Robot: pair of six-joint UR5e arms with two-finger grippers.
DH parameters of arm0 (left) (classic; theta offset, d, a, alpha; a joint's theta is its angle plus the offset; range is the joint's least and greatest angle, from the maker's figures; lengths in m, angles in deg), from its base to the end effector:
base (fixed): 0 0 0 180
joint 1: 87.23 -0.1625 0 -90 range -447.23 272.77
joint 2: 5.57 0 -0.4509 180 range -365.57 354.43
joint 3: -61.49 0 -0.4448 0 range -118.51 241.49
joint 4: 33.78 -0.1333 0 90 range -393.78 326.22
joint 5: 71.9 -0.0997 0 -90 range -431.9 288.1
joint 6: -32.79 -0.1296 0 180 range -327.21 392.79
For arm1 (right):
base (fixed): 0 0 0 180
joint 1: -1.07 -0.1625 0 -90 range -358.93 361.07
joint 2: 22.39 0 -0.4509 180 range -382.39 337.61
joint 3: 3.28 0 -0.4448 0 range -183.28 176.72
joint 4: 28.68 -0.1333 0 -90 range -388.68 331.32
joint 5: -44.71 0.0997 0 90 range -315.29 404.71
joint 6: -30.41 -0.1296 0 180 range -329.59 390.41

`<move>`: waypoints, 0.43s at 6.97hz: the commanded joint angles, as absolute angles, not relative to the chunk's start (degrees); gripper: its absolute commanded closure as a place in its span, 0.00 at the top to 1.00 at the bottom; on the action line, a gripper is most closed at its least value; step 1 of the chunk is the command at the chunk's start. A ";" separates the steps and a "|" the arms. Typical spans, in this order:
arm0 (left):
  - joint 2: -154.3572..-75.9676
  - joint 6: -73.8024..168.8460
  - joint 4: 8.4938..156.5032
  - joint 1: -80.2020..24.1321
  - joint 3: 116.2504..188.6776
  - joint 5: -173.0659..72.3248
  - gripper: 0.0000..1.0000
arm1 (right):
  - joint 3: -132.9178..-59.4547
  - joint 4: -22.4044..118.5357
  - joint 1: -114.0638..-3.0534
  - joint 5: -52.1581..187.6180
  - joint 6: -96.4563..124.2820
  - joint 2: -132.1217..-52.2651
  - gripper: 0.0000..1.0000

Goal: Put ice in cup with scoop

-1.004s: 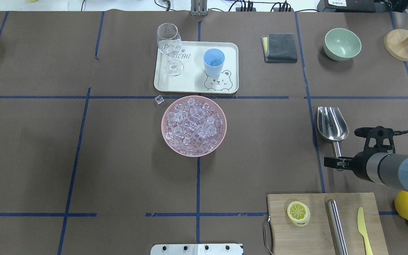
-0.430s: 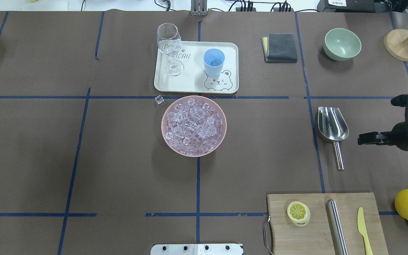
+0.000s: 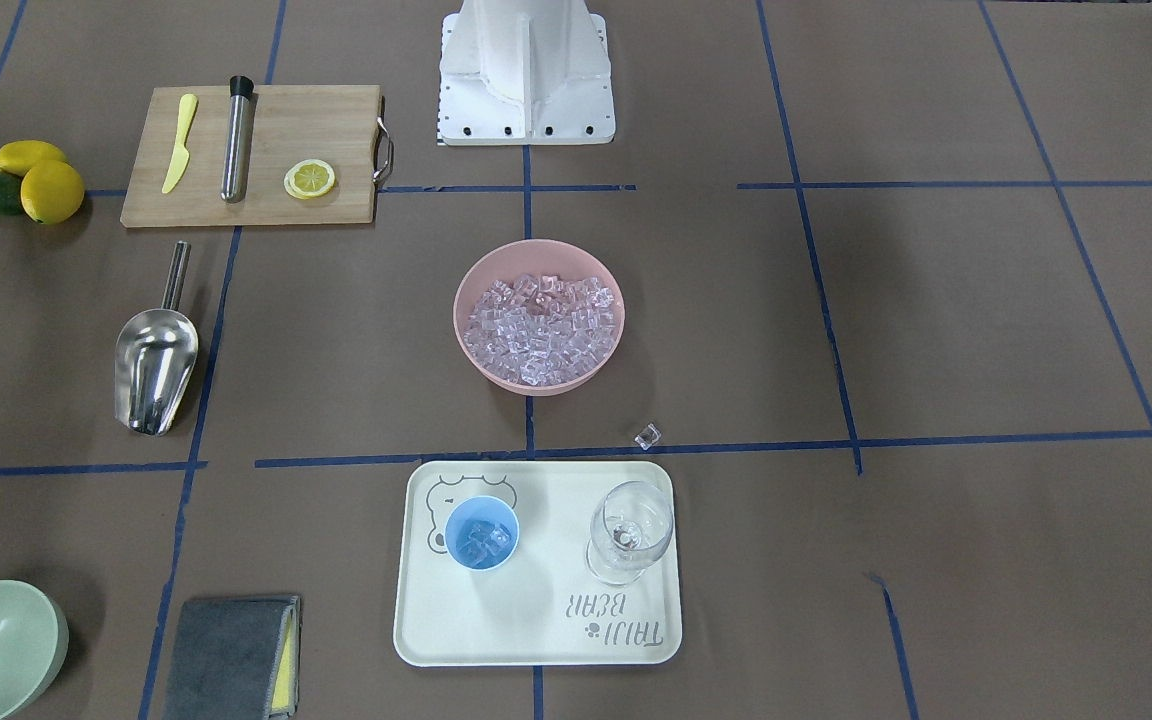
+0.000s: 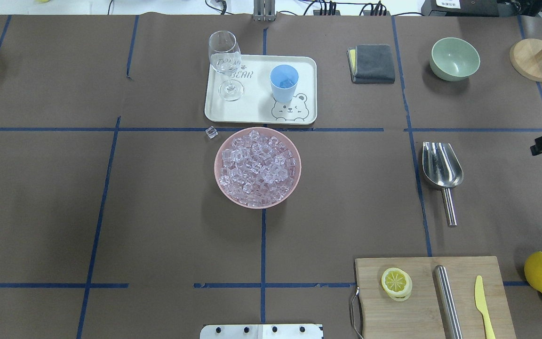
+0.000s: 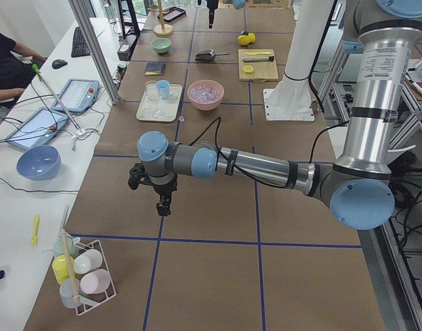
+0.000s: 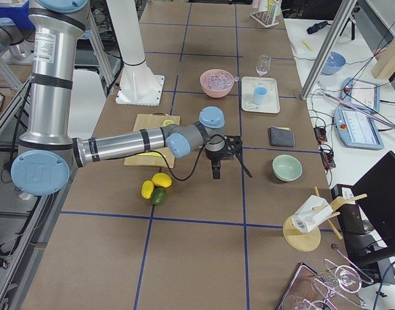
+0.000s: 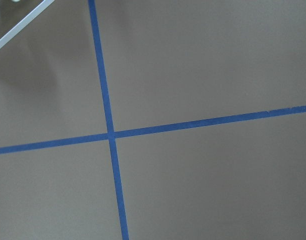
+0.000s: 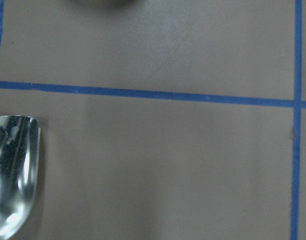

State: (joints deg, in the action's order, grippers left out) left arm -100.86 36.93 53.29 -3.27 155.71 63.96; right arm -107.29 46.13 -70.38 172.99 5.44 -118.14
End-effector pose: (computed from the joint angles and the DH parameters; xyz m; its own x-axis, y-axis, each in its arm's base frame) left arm 0.0220 -0.5906 0.6162 0.6897 0.0833 -0.7193 -0.0549 0.9965 0.0628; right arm -0.1174 -0.5164 0.6009 0.7268 -0.0711 0.6832 -0.0165 0.9925 0.1208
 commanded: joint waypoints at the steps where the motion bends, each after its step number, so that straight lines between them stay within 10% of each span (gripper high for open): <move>1: -99.36 36.49 53.06 -1.98 155.28 64.41 1.00 | -97.53 51.65 -81.60 178.73 24.29 -114.67 1.00; 3: -99.17 36.57 52.79 -2.15 155.27 64.33 1.00 | -96.71 60.81 -85.31 178.74 35.71 -113.02 1.00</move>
State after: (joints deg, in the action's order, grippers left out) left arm -99.35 36.55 53.00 -2.08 155.32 64.37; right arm -97.55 54.63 -82.71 178.46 27.72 -114.52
